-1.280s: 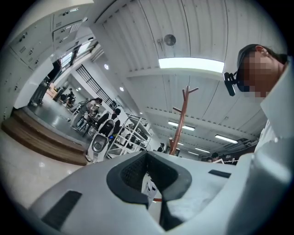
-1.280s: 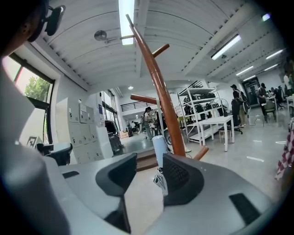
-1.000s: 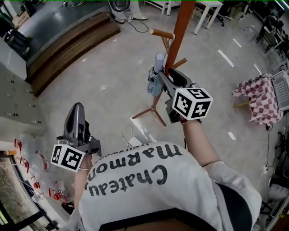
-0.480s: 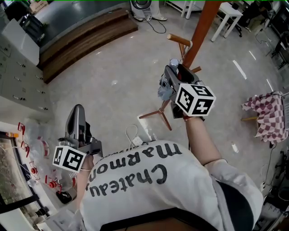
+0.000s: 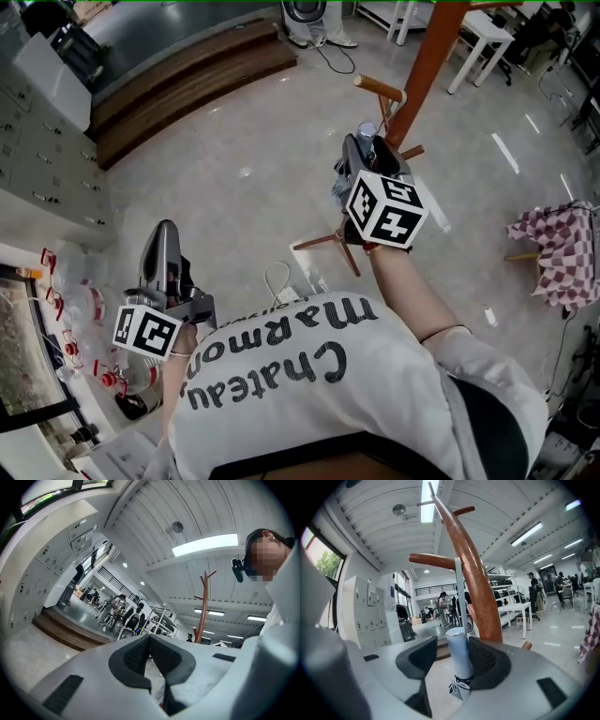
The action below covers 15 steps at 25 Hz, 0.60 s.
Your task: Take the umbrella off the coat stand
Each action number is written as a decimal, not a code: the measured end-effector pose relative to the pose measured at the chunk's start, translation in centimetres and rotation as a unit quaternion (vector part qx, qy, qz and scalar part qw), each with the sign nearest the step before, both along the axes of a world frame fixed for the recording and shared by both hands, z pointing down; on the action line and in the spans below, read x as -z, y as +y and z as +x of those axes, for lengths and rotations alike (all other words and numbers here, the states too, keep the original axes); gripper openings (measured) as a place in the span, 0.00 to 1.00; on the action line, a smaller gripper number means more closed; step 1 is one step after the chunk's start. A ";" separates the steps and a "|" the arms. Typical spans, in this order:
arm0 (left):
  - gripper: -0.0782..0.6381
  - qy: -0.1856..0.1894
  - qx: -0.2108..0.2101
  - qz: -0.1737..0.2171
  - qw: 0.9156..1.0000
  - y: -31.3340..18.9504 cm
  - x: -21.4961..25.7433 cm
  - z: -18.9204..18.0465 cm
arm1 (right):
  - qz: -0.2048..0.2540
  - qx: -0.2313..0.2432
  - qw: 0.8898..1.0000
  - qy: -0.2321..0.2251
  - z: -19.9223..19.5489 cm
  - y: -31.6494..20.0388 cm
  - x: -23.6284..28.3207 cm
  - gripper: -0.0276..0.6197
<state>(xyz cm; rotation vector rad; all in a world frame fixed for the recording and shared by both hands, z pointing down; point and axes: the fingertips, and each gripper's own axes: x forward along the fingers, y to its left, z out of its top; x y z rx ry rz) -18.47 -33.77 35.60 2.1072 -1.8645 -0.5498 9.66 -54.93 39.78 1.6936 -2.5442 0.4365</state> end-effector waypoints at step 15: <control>0.14 0.003 0.016 0.005 1.000 1.2 0.2 -2.5 | -0.009 -0.076 0.997 -0.018 -0.1 -1.4 -1.4 0.35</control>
